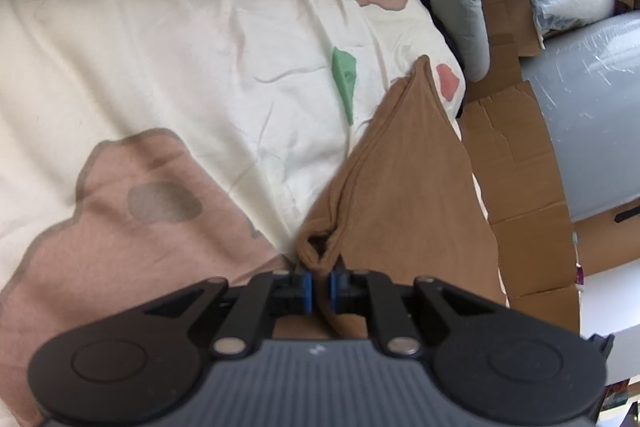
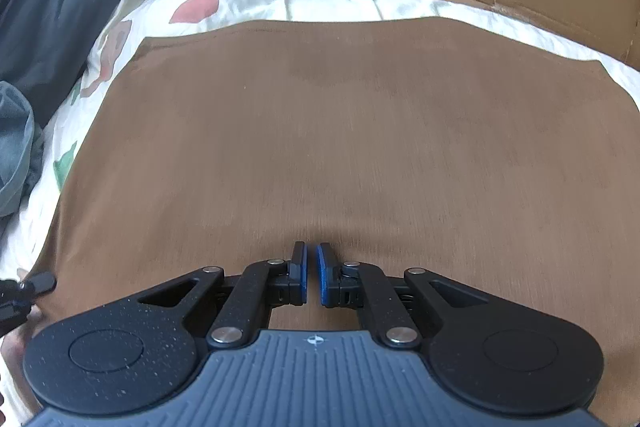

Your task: Fold clothes

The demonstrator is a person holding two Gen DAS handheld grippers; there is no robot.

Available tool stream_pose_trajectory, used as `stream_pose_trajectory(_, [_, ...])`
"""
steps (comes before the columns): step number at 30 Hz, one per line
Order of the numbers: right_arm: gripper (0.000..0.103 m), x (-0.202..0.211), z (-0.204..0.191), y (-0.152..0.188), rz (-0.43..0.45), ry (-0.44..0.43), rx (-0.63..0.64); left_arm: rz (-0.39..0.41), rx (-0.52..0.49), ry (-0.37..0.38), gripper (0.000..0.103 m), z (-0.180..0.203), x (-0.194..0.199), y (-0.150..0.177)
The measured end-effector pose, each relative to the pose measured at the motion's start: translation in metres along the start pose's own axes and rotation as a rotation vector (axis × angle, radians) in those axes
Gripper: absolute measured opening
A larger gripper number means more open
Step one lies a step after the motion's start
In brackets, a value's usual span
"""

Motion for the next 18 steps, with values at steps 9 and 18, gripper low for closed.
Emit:
stream_pose_trajectory(9, [0.011,-0.024,0.003,-0.044,0.003,0.010,-0.055,-0.003,0.029,0.022,0.009,-0.005,-0.002,0.001])
stream_pose_trajectory(18, [0.011,-0.047,-0.001,-0.072,0.014,0.027,-0.004,-0.010,0.055,0.040,0.009,-0.008,-0.003,0.001])
Point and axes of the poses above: each gripper's, at about its wrist camera, not at the fingertips, and x roughly against the way its jaws point, z to its right, y to its underside, the point moved 9 cm from there along -x, roughly the way its jaws point, and after that the axes turned 15 degrees about -x, right-handed, at the moved point
